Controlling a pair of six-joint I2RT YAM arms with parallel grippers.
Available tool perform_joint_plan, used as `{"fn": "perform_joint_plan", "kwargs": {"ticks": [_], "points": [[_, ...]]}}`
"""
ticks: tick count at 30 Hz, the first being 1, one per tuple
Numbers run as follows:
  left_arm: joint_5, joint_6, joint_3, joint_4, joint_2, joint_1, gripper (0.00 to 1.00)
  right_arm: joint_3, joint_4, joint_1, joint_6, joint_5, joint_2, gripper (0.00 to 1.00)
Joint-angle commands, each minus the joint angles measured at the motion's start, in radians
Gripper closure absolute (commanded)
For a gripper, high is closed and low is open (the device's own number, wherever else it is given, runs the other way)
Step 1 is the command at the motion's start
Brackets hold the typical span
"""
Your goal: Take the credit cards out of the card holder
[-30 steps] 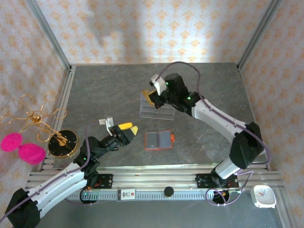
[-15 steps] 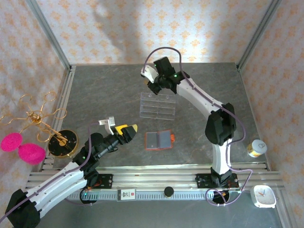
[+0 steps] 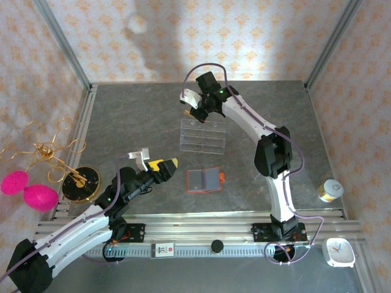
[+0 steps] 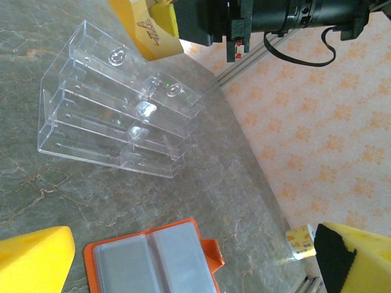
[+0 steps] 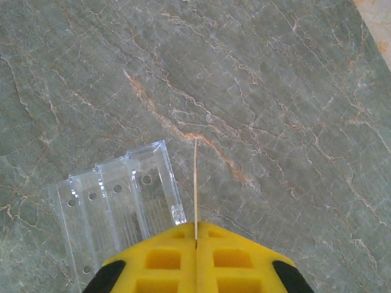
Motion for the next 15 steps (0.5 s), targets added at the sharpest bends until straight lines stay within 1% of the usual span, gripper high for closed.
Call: {"fn": "perform_joint_plan", "kwargs": {"ticks": [1, 7, 15], "points": [[-0.014, 0.014, 0.015, 0.012, 0.003, 0.011, 0.01, 0.020, 0.010, -0.005, -0.007, -0.019, -0.045, 1.00], [-0.010, 0.010, 0.008, 0.034, 0.013, 0.016, 0.01, -0.038, 0.048, -0.008, 0.001, -0.036, -0.114, 1.00], [0.001, 0.006, -0.003, 0.057, 0.034, 0.021, 0.01, -0.076, 0.032, -0.014, -0.002, -0.040, -0.105, 1.00]]}}
